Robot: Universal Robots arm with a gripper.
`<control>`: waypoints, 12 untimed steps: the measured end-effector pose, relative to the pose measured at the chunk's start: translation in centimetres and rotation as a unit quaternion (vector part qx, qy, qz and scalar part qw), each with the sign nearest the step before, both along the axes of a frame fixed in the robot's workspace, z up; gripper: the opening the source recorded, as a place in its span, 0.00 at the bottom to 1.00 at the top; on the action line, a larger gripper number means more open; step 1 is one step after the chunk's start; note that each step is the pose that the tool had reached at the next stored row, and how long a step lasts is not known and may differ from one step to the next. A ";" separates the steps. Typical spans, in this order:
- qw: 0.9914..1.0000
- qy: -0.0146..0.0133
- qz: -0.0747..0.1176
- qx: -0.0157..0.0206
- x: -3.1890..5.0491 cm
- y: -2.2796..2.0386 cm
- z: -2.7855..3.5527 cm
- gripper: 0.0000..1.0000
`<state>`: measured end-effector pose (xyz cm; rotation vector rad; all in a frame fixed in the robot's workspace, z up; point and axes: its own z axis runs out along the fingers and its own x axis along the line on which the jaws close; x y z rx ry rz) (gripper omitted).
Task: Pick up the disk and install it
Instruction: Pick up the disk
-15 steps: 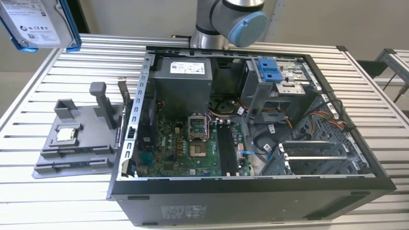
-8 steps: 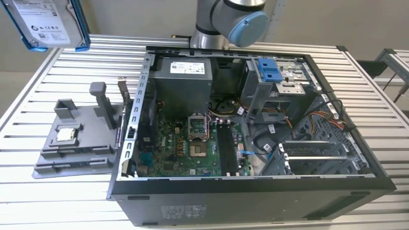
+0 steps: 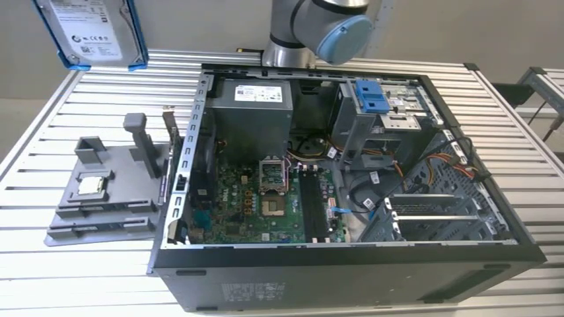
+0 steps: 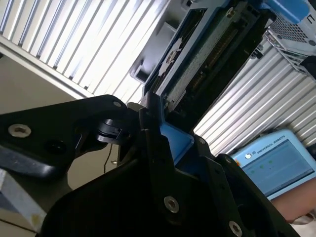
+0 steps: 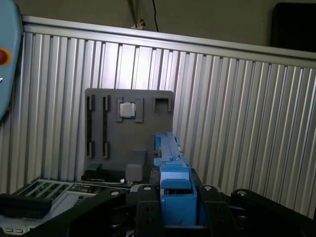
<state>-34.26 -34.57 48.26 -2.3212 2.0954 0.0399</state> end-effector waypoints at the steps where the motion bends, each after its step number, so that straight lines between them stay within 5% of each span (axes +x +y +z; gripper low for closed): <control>1: 1.000 0.000 0.000 0.000 0.45 0.00 0.00 0.00; 12: 1.000 0.000 0.000 0.001 5.45 0.00 -0.04 0.00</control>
